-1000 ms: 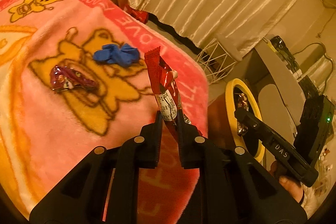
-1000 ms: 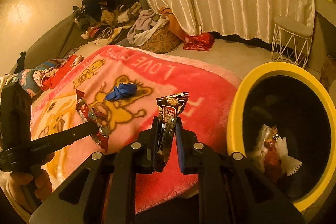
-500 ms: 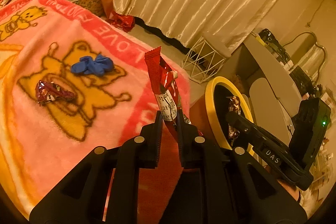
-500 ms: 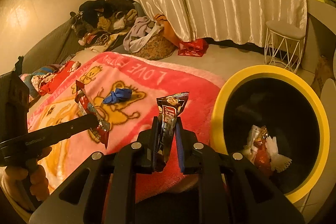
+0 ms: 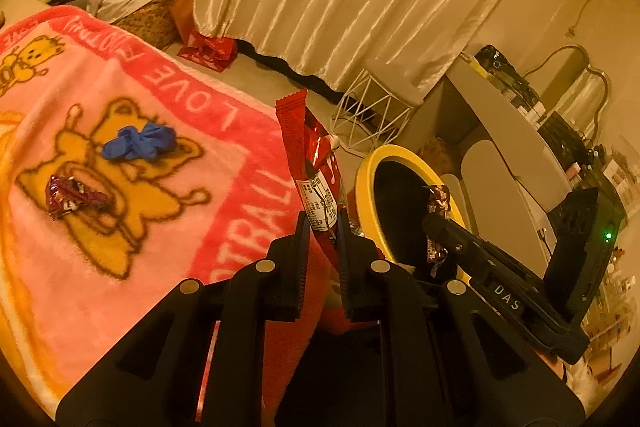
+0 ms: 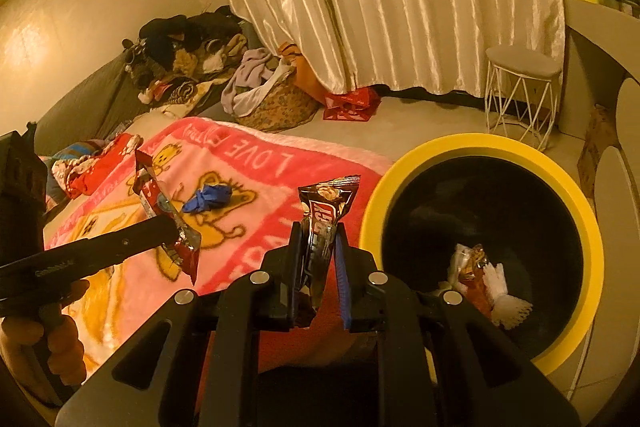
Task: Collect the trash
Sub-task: 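Carry the red candy bar and silver wrapper over the bin with both tools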
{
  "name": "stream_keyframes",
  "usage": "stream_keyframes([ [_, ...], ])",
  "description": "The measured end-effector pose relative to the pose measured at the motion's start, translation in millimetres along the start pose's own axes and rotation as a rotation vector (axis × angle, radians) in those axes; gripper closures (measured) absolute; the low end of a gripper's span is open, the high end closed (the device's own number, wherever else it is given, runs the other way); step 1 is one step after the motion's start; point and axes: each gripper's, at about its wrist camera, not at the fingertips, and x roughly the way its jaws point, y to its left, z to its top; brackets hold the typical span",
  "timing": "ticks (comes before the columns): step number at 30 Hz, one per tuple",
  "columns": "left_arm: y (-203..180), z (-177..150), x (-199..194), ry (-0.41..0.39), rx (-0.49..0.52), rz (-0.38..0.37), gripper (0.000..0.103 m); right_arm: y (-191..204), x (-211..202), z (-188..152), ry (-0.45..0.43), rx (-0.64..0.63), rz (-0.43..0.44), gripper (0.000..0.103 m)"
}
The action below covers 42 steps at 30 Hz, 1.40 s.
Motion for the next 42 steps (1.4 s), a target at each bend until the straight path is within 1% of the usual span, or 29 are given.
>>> stream_keyframes([
  [17,-52,7,20,0.009,0.100,-0.030,0.095,-46,-22,-5,-0.052,0.082,-0.055,0.088],
  [31,-96,6,49,0.052,0.196,-0.064,0.095,-97,-36,-16,-0.072,0.180,-0.137,0.088],
  [42,-120,4,70,0.080,0.243,-0.075,0.095,-130,-47,-24,-0.088,0.252,-0.186,0.088],
])
